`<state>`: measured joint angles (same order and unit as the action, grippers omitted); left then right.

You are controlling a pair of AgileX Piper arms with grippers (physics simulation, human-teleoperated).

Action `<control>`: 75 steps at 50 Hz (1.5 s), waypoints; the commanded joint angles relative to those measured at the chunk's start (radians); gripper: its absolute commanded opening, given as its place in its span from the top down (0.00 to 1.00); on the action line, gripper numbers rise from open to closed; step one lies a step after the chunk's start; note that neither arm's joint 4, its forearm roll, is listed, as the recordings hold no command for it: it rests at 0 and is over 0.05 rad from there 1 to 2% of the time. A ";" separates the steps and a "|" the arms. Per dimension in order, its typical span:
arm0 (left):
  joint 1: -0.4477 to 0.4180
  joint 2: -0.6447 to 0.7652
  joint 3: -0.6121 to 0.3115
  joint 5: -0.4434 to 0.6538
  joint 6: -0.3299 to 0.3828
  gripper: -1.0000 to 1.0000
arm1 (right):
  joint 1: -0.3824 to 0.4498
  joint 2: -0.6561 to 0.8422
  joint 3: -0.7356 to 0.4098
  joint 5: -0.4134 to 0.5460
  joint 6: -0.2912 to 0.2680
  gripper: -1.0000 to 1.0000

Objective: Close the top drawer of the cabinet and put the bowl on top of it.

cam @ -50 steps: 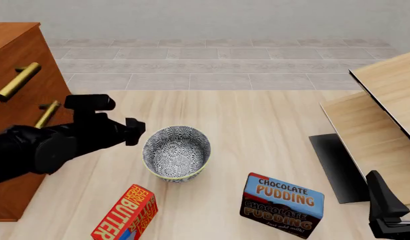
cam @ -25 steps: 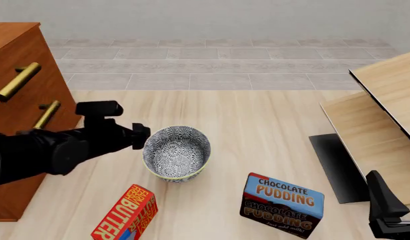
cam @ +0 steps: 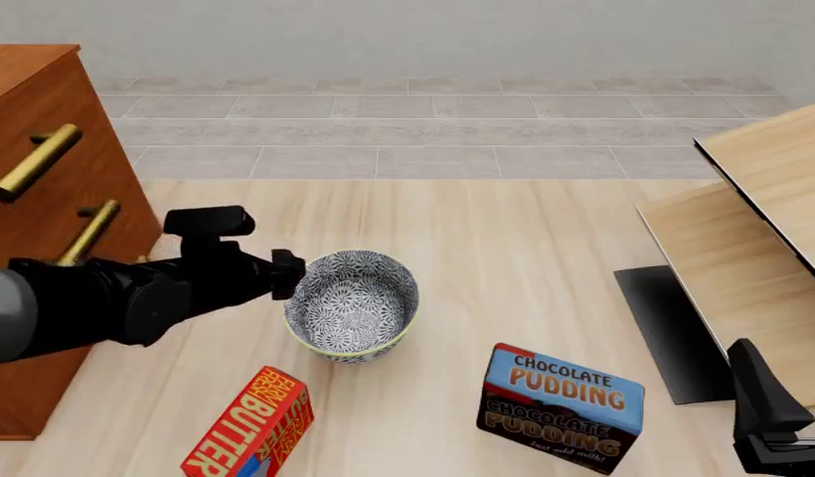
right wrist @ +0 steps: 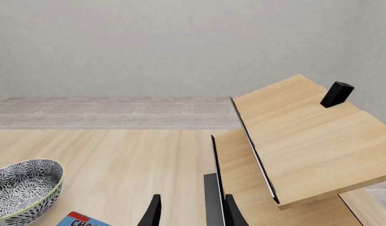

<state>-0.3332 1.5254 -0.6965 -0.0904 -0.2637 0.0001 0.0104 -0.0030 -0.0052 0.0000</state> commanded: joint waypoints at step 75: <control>-0.020 0.139 -0.024 -0.073 -0.019 0.00 | 0.000 -0.002 0.000 0.002 0.000 0.00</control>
<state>-0.3510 1.6563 -0.7142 -0.1621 -0.2826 0.0001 0.0104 -0.0030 -0.0052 0.0000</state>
